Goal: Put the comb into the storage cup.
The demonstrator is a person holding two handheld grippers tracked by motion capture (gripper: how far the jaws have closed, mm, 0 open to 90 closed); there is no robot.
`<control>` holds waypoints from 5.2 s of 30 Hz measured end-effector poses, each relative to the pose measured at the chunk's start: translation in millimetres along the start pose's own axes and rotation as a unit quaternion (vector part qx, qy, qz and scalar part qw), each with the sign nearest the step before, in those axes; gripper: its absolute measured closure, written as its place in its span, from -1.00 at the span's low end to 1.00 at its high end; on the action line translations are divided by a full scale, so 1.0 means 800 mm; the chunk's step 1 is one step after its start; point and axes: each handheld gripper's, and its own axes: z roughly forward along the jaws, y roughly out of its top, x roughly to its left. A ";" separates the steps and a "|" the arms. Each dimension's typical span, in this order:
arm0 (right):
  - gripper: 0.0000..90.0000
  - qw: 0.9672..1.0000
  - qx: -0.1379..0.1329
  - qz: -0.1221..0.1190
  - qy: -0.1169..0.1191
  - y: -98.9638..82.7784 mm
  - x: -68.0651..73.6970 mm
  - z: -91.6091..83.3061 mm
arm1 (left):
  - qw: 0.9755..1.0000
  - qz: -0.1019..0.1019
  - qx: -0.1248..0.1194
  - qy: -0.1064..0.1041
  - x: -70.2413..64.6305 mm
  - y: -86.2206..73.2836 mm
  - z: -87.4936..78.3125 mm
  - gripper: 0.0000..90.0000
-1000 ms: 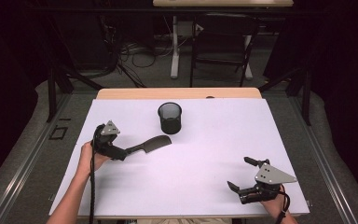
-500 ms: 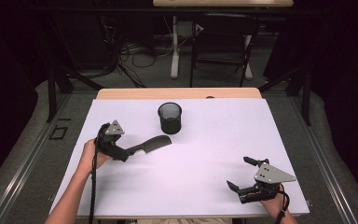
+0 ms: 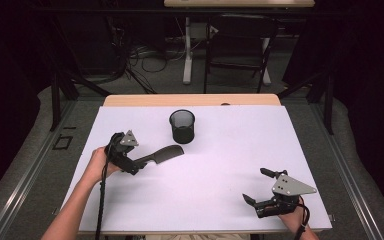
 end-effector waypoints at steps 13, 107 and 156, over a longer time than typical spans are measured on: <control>-0.99 1.000 0.002 0.003 0.005 -0.001 0.000 0.000 | 0.998 0.032 0.051 -0.020 0.002 0.023 0.019 -1.00; -1.00 1.000 0.007 0.020 0.012 -0.005 -0.005 0.003 | 0.995 0.050 0.067 -0.060 -0.007 0.048 0.021 0.61; -1.00 1.000 0.008 0.020 0.009 -0.006 -0.006 -0.001 | 0.994 -0.051 -0.093 -0.012 -0.013 0.018 -0.007 0.61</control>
